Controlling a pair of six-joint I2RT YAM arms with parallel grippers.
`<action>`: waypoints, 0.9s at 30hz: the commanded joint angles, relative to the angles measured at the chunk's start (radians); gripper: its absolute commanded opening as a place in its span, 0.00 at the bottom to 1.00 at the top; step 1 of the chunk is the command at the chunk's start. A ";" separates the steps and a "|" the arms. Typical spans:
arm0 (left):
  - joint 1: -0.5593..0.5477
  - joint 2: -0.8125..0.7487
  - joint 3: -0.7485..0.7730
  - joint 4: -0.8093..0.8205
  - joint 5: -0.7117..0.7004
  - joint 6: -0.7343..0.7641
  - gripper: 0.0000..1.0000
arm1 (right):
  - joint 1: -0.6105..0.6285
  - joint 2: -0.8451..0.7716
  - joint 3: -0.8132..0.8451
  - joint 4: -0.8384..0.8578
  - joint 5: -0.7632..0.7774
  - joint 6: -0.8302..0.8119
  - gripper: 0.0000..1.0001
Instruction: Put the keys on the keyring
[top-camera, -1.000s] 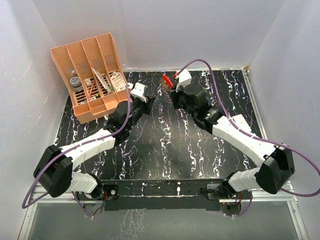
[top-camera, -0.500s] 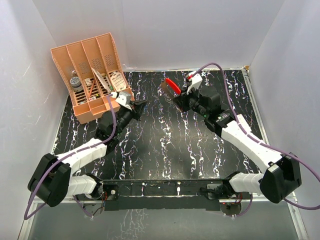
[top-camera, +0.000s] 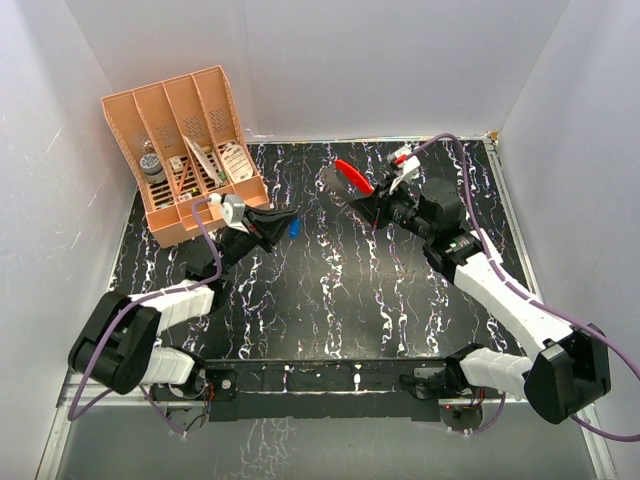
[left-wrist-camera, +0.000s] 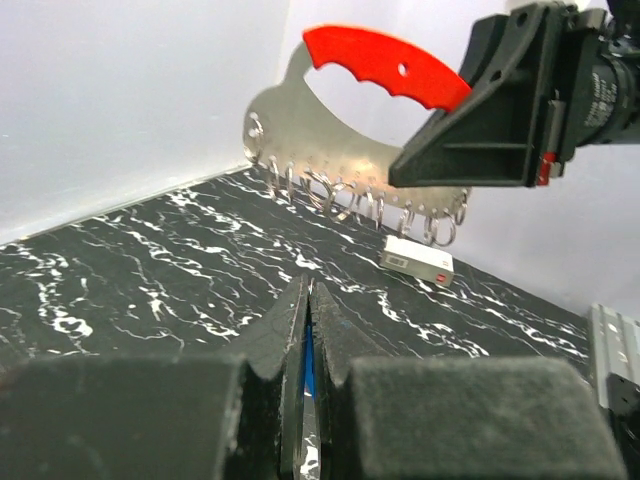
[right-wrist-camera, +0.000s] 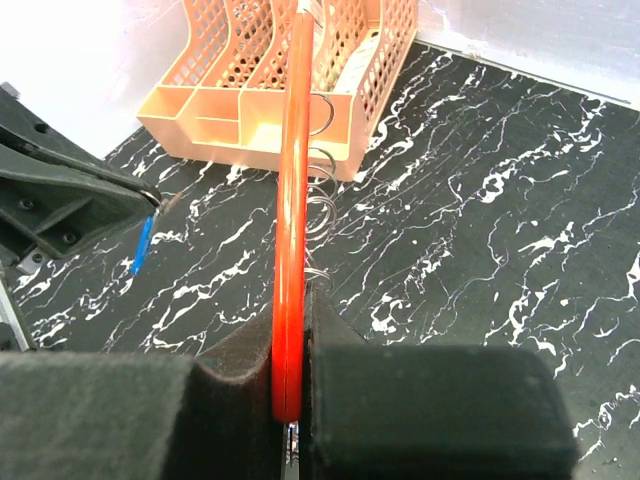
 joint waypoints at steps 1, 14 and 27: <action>0.011 0.051 -0.013 0.225 0.128 -0.088 0.00 | -0.018 -0.033 0.003 0.113 -0.066 0.024 0.00; 0.011 0.125 -0.010 0.312 0.223 -0.114 0.00 | -0.046 -0.016 -0.039 0.218 -0.190 0.121 0.00; 0.011 0.176 0.032 0.400 0.279 -0.122 0.00 | -0.046 0.007 -0.084 0.333 -0.295 0.184 0.00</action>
